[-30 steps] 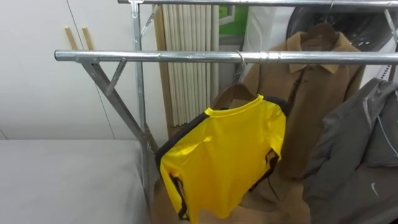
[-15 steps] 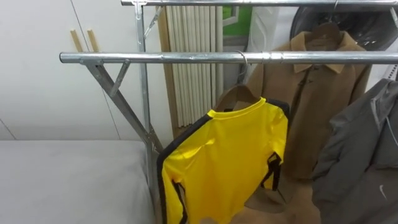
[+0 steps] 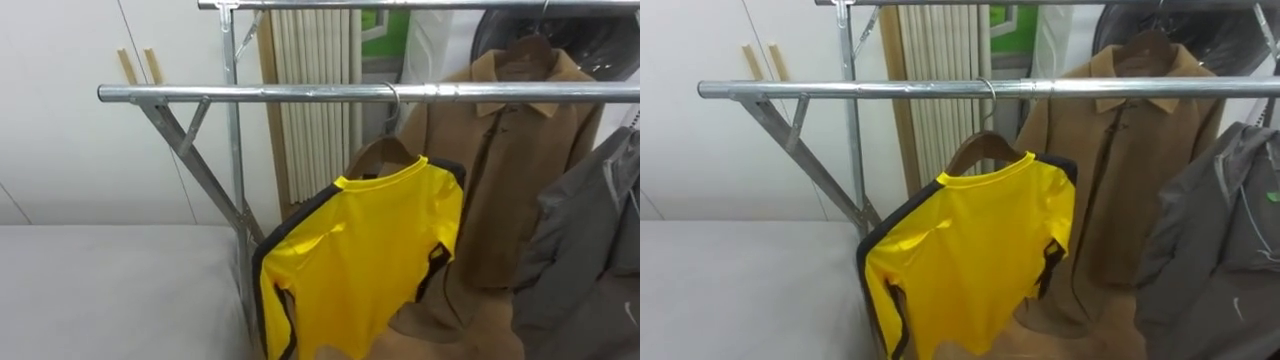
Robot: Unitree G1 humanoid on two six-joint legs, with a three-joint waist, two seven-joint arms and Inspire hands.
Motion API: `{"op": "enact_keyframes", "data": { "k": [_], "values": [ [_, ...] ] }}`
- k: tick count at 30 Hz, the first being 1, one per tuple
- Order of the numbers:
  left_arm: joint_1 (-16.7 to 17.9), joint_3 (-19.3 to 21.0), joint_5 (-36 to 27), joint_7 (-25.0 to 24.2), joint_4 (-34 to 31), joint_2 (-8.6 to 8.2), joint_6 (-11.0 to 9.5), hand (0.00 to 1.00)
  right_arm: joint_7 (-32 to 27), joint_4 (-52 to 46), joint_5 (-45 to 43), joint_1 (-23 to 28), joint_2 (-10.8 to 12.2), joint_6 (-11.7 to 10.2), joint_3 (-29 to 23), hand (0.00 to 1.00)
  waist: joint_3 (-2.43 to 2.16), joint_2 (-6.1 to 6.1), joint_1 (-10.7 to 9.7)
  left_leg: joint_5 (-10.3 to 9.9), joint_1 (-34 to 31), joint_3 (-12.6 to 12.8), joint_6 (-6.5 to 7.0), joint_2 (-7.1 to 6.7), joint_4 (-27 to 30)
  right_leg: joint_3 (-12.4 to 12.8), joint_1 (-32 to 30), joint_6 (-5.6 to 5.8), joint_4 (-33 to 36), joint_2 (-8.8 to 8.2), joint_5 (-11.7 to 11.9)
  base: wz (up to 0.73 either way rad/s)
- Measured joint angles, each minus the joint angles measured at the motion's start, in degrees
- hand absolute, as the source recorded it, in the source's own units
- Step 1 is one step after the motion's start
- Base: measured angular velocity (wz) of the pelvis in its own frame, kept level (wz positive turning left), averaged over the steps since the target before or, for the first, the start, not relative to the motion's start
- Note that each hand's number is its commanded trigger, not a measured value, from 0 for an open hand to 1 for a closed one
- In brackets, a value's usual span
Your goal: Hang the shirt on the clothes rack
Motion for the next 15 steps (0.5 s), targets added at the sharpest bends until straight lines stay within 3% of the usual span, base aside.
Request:
{"op": "enact_keyframes", "data": {
  "k": [6, 9, 11, 13, 14, 15],
  "values": [
    [0.1, 0.2, 1.3, 0.0, 1.2, -1.07, 0.1, 0.00, -0.1, -0.2, -0.1, -0.3, 0.0, 0.0, -0.2, 0.00, 0.09, 0.30, -0.1, 0.0, -0.8, -0.5, -0.02, 0.08, 0.6, -0.8, -0.2, -0.28, 0.2, -0.10, -0.3, 0.07],
    [-0.3, -0.3, 1.4, 0.0, 1.0, -1.67, 0.3, 0.00, -0.1, -1.0, -1.0, -0.2, -0.3, 0.0, -0.1, 0.00, 0.13, 0.70, -0.5, 0.0, -3.8, -0.3, -0.05, 0.15, 2.5, -3.2, -1.3, -0.53, 1.5, -0.66, -0.8, 0.35],
    [-0.9, -1.4, 1.6, -0.2, 1.1, -1.72, 0.6, 0.00, -0.6, -0.8, -1.1, -0.5, -0.7, 0.0, -0.4, 0.00, 0.27, 0.97, -1.8, 0.0, -5.9, 1.7, -0.06, 0.32, 4.0, -6.3, -1.7, -0.57, 1.9, -1.25, -1.1, 0.83],
    [-2.2, -1.8, 1.6, -1.6, 0.5, -1.90, 1.4, 0.00, -1.3, -0.8, -2.0, -0.7, -0.7, -0.1, -0.5, 0.00, 0.49, 1.44, -3.6, 0.7, -8.8, 12.1, 0.70, 2.27, 5.8, -11.7, -1.7, -0.62, 2.3, -2.42, -1.9, 1.20],
    [-2.8, -1.8, 1.6, -1.9, 0.5, -2.08, 1.6, 0.00, -1.4, -0.7, -2.3, -0.7, -0.7, -0.1, -0.6, 0.00, 0.50, 1.44, -3.8, 1.0, -9.1, 15.3, 1.10, 2.64, 6.3, -13.2, -1.7, -0.58, 2.5, -2.84, -2.3, 1.31],
    [-4.0, -2.1, 1.6, -2.4, 0.6, -2.34, 1.7, 0.00, -1.6, -0.5, -3.0, -0.8, -0.9, -0.1, -0.7, 0.00, 0.71, 1.31, -4.0, 1.3, -9.6, 20.7, 1.64, 3.55, 7.2, -16.5, -1.7, -0.61, 3.1, -3.77, -3.3, 1.41]
  ]
}}
